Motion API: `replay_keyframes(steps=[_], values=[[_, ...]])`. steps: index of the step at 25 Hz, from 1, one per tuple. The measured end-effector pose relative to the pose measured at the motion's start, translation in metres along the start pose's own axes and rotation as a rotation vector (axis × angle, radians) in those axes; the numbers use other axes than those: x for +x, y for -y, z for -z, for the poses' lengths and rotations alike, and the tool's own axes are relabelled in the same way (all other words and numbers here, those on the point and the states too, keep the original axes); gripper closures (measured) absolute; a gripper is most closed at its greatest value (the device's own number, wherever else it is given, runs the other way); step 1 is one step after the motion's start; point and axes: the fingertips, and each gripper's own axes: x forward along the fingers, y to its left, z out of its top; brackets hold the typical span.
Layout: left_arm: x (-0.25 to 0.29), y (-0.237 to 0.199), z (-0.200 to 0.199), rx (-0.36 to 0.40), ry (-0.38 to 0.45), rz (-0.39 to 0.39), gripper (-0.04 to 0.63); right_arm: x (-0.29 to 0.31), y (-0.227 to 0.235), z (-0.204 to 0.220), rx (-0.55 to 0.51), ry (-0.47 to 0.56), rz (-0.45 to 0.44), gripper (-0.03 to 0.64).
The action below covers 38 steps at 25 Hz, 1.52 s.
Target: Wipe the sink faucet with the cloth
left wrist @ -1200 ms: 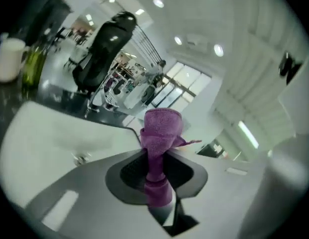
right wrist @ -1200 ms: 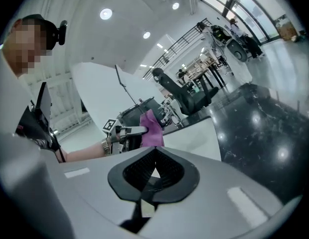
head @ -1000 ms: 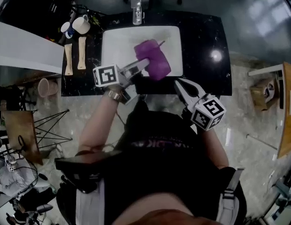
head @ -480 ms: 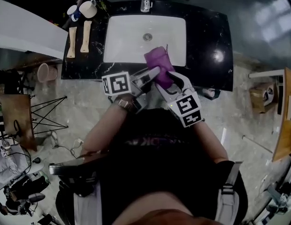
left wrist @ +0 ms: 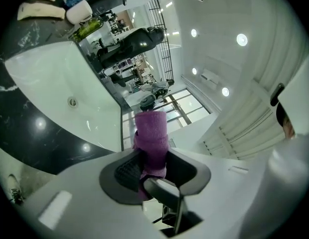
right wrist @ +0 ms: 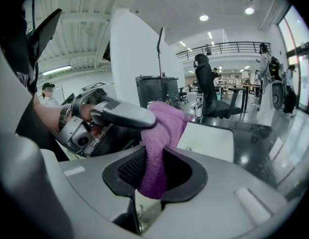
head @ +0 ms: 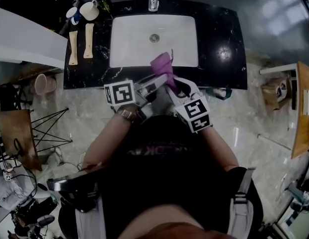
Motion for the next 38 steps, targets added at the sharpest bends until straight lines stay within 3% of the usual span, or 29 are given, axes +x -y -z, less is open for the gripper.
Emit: replay_keyframes(steps=[3, 6, 9, 11, 13, 19, 29, 32, 35, 36, 37, 38], values=[[-0.017, -0.013, -0.008, -0.055, 0.058, -0.016, 0.436, -0.008, 0.021, 0.008, 0.099, 0.017, 0.040, 0.516], [-0.038, -0.012, -0.020, -0.085, 0.130, 0.025, 0.422, -0.031, 0.074, 0.028, 0.233, 0.032, 0.155, 0.517], [-0.060, -0.018, -0.016, 0.050, 0.111, 0.003, 0.551, -0.064, 0.148, 0.054, 0.282, -0.001, 0.339, 0.517], [-0.073, -0.032, -0.005, 0.162, 0.072, -0.079, 0.583, -0.081, 0.193, 0.070, 0.261, -0.059, 0.451, 0.517], [-0.084, -0.047, 0.008, 0.202, 0.046, -0.144, 0.588, -0.082, 0.226, 0.086, 0.228, -0.146, 0.515, 0.517], [-0.100, -0.066, 0.033, 0.113, 0.053, -0.187, 0.589, -0.046, 0.260, 0.132, 0.217, -0.388, 0.530, 0.515], [-0.112, -0.074, 0.033, 0.105, 0.087, -0.210, 0.594, -0.035, 0.259, 0.138, 0.247, -0.396, 0.503, 0.492], [-0.108, -0.074, 0.033, 0.102, 0.083, -0.212, 0.594, -0.051, 0.255, 0.121, 0.239, -0.320, 0.509, 0.391], [-0.106, -0.076, 0.032, 0.097, 0.080, -0.218, 0.594, -0.096, 0.236, 0.080, 0.188, -0.095, 0.570, 0.389], [-0.105, -0.077, 0.032, 0.096, 0.079, -0.221, 0.594, -0.113, 0.226, 0.062, 0.186, 0.015, 0.573, 0.436], [-0.102, -0.078, 0.033, 0.095, 0.077, -0.224, 0.594, -0.126, 0.212, 0.046, 0.217, 0.131, 0.537, 0.539], [-0.099, -0.079, 0.034, 0.095, 0.073, -0.224, 0.594, -0.132, 0.196, 0.033, 0.290, 0.240, 0.451, 0.606]])
